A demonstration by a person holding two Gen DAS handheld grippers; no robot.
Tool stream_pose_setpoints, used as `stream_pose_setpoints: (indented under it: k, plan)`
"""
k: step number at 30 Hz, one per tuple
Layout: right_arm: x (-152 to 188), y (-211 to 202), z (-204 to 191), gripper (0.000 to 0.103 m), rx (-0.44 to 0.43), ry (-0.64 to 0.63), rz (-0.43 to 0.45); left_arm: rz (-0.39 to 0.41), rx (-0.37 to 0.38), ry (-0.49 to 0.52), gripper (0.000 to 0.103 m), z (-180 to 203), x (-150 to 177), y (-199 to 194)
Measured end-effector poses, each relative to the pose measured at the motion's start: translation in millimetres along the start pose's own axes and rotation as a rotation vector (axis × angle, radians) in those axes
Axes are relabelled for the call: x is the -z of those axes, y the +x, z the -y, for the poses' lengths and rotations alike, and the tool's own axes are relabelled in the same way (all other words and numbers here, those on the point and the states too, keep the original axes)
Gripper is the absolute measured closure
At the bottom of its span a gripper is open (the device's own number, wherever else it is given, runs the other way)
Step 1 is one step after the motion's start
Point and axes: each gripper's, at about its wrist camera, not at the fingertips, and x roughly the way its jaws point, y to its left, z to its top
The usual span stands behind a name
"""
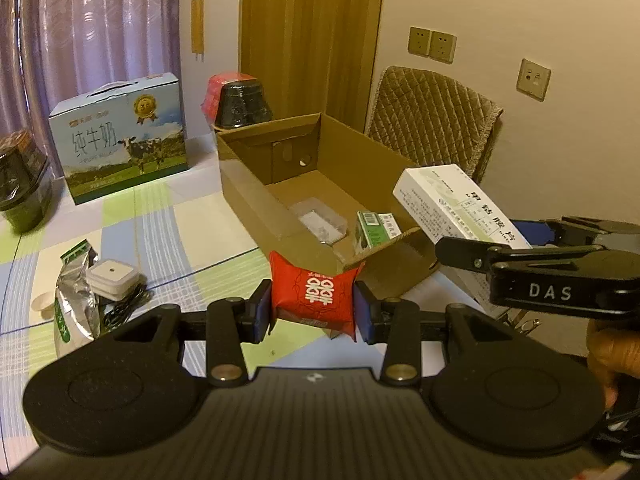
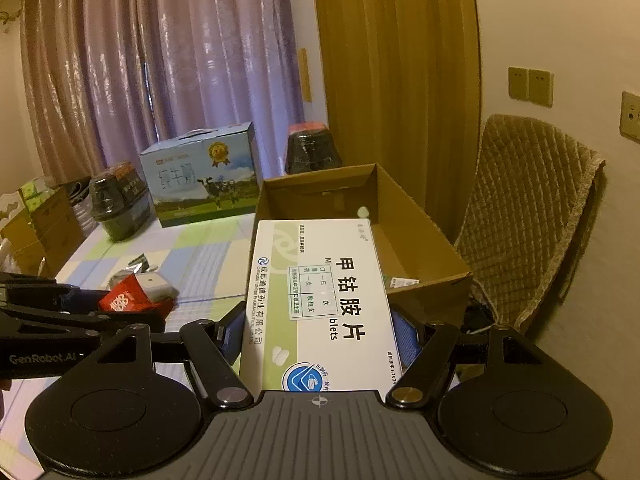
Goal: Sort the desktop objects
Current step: 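Carry the red candy and white tablet box over the cardboard box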
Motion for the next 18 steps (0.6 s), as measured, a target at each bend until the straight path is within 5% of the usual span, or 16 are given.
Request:
stream_pose_setpoints:
  k: [18]
  plan:
    - [-20, 10, 23, 0.034, 0.020, -0.019, 0.022, 0.013, 0.026, 0.043, 0.067, 17, -23, 16]
